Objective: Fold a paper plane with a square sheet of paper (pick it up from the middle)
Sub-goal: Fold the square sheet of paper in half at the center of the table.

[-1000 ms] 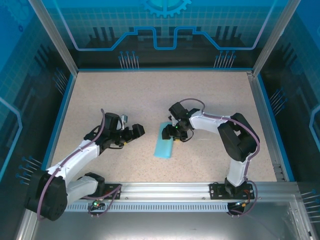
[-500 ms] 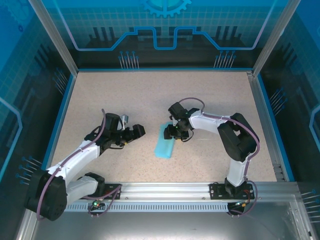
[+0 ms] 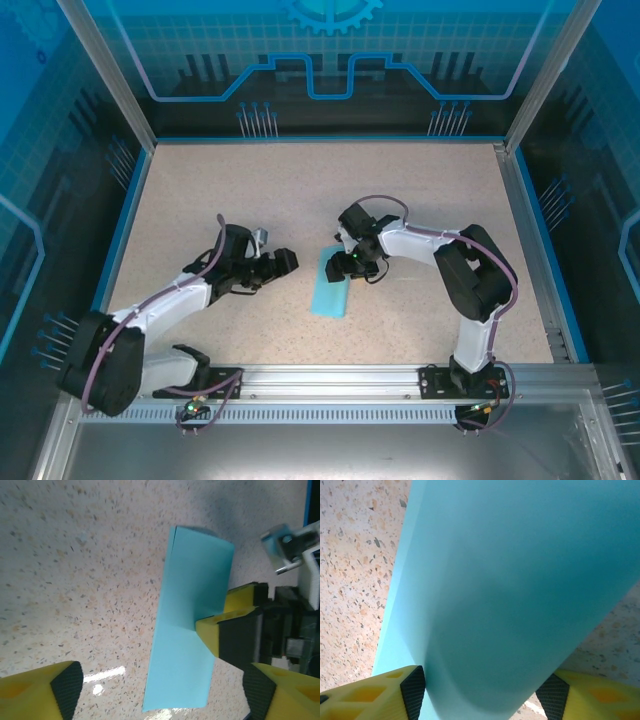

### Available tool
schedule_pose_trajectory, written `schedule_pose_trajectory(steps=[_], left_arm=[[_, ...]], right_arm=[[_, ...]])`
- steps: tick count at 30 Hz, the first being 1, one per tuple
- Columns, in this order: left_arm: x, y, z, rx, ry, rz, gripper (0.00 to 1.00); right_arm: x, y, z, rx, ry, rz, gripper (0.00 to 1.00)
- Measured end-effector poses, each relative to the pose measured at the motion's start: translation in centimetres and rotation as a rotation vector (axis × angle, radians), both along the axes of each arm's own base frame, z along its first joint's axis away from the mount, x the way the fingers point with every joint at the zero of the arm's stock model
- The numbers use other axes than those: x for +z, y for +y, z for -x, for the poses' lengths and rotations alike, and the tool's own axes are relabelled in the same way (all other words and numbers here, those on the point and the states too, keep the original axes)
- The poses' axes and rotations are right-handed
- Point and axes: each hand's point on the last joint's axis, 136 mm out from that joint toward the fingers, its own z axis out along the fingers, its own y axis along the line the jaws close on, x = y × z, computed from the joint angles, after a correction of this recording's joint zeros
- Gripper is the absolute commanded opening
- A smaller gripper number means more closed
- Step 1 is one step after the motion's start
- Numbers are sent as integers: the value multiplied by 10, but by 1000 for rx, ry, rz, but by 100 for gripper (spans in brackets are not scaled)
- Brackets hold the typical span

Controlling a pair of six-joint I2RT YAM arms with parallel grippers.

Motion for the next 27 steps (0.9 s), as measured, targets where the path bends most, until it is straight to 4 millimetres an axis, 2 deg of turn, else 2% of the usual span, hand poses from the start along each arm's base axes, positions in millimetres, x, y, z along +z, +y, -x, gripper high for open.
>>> schedule_pose_trajectory(steps=[7,14,21,27], left_arm=[[-22,-24,3,-49,81,23,62],[-27,-39,2,-70,98,51,45],[-29,-51,1,-89,109,63,34],[-35,-54,2,-99,124,58,32]], right_arm=[[-2,-1,1,23,0,4,69],[-4,-1,0,6,22,22,68],[-7,-1,0,-19,53,49,68],[-9,-2,1,-7,53,78,67]])
